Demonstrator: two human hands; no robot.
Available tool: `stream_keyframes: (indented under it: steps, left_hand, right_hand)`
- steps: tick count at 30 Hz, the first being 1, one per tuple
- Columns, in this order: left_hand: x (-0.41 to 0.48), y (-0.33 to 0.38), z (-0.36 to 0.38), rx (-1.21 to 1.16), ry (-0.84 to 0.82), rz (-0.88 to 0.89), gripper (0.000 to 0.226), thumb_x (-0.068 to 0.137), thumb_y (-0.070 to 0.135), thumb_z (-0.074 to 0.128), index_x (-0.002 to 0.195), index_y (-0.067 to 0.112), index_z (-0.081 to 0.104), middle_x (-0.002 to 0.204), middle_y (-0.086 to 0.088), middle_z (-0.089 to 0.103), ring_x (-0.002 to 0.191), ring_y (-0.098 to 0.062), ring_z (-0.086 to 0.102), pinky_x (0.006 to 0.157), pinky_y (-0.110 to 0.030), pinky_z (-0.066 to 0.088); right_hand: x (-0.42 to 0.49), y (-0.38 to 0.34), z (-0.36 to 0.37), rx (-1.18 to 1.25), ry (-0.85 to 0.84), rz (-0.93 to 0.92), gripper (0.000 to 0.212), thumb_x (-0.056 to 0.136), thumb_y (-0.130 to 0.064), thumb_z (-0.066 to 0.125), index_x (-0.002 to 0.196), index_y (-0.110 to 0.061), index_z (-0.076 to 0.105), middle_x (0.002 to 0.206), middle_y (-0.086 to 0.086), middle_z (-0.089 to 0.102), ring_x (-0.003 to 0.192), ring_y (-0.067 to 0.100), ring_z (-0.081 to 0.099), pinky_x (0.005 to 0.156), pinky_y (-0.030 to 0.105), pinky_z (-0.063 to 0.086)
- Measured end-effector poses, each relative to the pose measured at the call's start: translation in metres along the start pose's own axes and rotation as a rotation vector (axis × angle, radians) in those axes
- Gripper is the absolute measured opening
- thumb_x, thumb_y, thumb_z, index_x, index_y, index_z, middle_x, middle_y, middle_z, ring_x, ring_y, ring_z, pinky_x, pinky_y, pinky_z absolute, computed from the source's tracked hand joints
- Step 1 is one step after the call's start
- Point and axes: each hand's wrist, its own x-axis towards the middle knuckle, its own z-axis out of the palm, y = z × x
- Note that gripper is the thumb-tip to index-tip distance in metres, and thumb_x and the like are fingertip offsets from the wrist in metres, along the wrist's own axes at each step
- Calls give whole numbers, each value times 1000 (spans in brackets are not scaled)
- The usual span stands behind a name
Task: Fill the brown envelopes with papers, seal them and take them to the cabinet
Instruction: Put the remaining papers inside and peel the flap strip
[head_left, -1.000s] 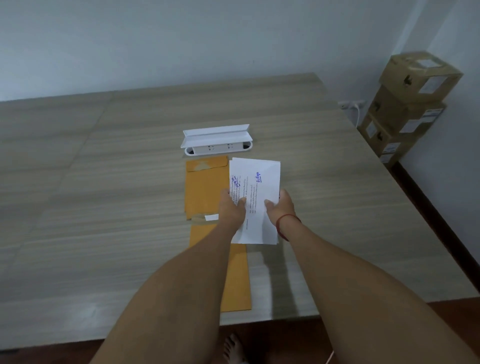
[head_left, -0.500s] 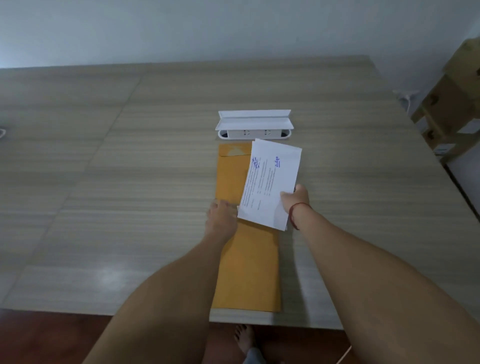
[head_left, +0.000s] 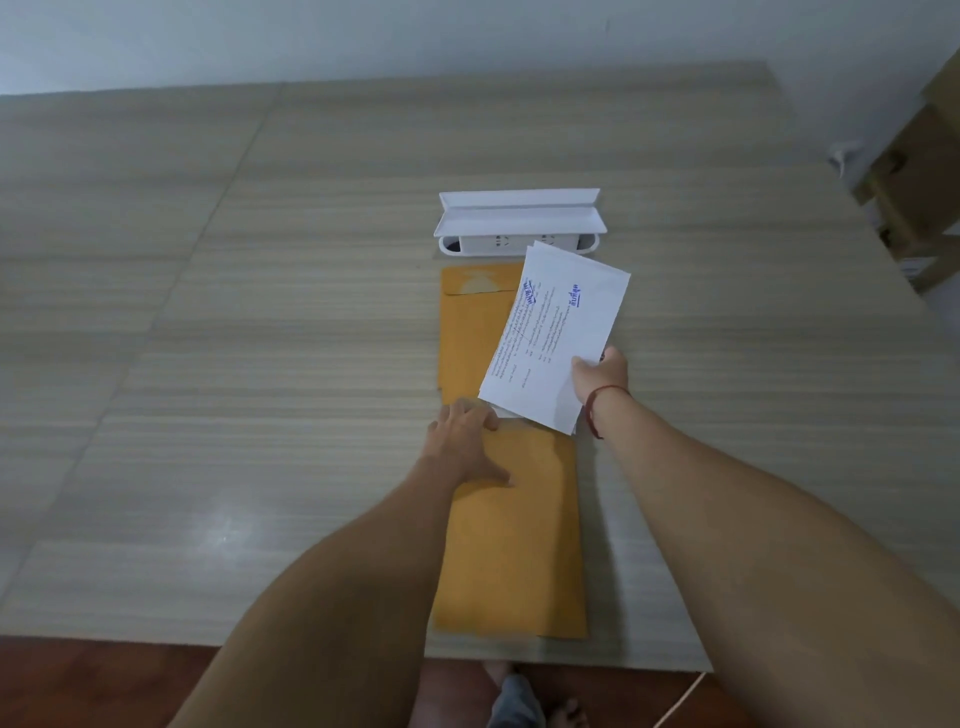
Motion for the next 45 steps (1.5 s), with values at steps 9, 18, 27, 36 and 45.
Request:
stream_keyframes:
  steps: [9, 18, 27, 36, 45]
  left_hand:
    - [11, 7, -3, -14, -56, -1, 64, 51, 41, 90, 94, 25, 45, 103, 6, 45, 105, -19, 42, 87, -30, 35]
    - [12, 4, 1, -371, -68, -67, 35, 64, 30, 79, 75, 18, 48, 81, 0, 50, 72, -15, 47, 65, -29, 43]
    - [11, 19, -11, -456, -23, -39, 26, 82, 25, 60, 68, 11, 44, 68, -3, 40, 62, -14, 38, 54, -23, 31]
    - [9, 31, -19, -488, 29, 10, 26, 82, 20, 60, 65, 10, 43, 63, 0, 38, 58, -13, 35, 52, -22, 31]
    - [19, 22, -15, -379, 98, 11, 20, 88, 23, 61, 85, 4, 66, 91, -3, 61, 82, -18, 58, 79, -33, 52]
  right_hand:
    - [0, 0, 11, 1, -45, -13, 33, 94, -4, 47, 127, -5, 52, 127, 12, 61, 115, 29, 59, 89, 30, 46]
    - [-1, 2, 13, 49, -65, -8, 33, 95, -5, 49, 128, -5, 51, 128, 12, 60, 116, 29, 58, 90, 32, 46]
    - [-7, -5, 13, 170, -22, -27, 30, 95, -6, 49, 125, -4, 51, 124, 12, 60, 113, 28, 60, 89, 32, 49]
    - [-10, -17, 5, 118, -33, -85, 29, 96, -9, 48, 123, -2, 48, 125, 12, 59, 103, 25, 59, 86, 29, 45]
    - [-11, -2, -11, -340, -25, -220, 21, 95, -19, 46, 114, -15, 53, 116, 1, 64, 111, 27, 55, 109, 39, 29]
